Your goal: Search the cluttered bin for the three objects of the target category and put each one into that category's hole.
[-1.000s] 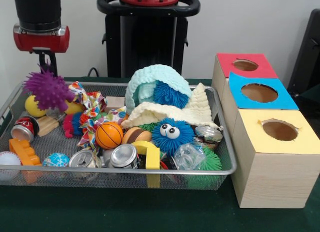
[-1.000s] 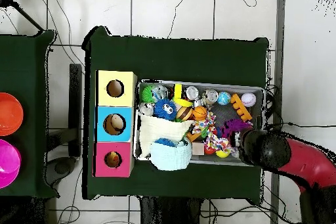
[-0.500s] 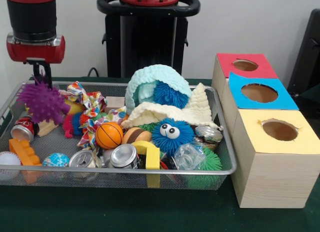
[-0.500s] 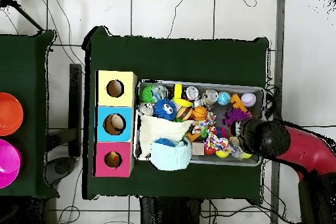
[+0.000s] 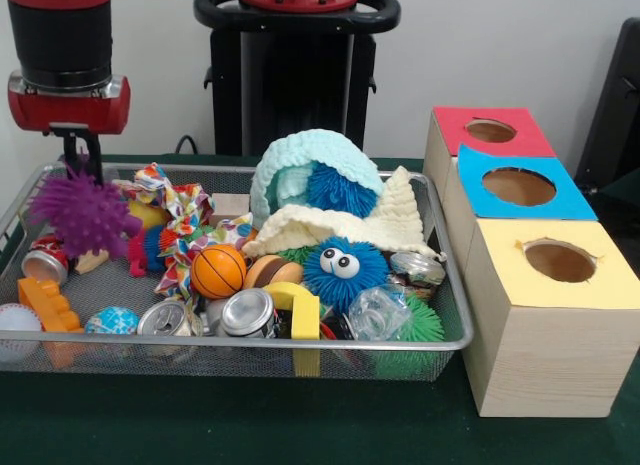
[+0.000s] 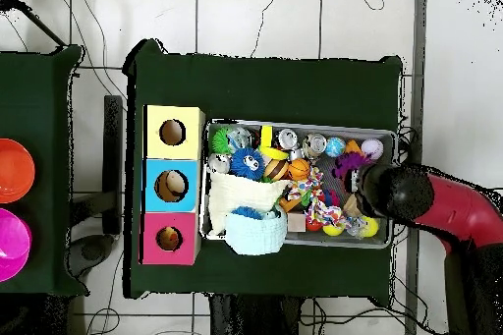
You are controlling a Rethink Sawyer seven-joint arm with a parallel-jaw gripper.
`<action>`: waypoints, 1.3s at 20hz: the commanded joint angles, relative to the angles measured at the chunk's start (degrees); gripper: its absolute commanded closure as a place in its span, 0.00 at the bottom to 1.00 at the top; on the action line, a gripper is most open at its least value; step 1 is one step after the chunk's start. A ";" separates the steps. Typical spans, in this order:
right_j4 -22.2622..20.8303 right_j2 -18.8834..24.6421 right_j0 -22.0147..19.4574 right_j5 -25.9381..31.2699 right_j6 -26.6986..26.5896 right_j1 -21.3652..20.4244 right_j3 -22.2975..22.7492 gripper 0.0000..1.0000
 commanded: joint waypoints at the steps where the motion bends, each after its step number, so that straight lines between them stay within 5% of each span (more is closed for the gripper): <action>1: 2.19 1.98 2.17 10.27 1.59 -0.01 -4.61 1.00; 10: 2.26 0.43 4.07 11.31 3.81 -1.36 -4.63 1.00; 11: 1.97 0.04 4.49 11.30 3.80 -1.44 -4.71 0.00; 26: 4.03 -1.02 7.16 13.92 6.17 0.90 -8.97 0.00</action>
